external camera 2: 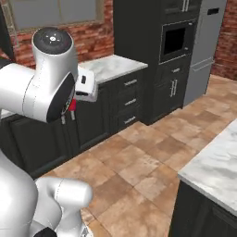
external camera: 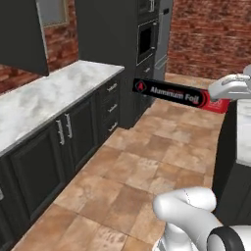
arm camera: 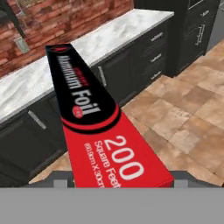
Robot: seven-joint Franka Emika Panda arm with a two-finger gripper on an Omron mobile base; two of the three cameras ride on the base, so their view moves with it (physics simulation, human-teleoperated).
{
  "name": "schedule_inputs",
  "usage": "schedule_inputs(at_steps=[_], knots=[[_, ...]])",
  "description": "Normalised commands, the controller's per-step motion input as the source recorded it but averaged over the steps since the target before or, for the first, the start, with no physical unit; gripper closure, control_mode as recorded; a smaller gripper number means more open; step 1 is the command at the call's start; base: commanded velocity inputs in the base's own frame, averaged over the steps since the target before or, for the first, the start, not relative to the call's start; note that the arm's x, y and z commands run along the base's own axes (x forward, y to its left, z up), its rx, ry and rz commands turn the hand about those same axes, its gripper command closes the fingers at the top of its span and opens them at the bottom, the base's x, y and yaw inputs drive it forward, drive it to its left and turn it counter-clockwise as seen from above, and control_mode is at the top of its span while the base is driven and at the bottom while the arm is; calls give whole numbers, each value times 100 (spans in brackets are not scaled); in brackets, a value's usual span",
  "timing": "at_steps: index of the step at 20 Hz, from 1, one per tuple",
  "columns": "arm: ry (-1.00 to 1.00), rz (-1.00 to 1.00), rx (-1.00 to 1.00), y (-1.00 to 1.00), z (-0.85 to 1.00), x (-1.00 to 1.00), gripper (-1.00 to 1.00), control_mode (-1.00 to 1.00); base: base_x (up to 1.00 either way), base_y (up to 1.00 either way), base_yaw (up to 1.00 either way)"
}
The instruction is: Retrieve the tupperware and aluminum foil from the cabinet and place them on the dining counter near the plate with carrot and cucumber to prepare for storing leftovers.
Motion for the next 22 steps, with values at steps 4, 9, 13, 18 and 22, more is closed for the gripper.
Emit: schedule_inputs(at_steps=[4, 9, 13, 18, 22], knots=[[0, 0, 0, 0, 0, 0, 100, 100, -1, -30, -76], [0, 0, 0, 0, 0, 0, 100, 100, 0, 0, -75], [0, 0, 0, 0, 0, 0, 100, 100, 4, 34, -62], [0, 0, 0, 0, 0, 0, 100, 100, 29, 93, -34], [0, 0, 0, 0, 0, 0, 100, 100, 31, 100, -17]])
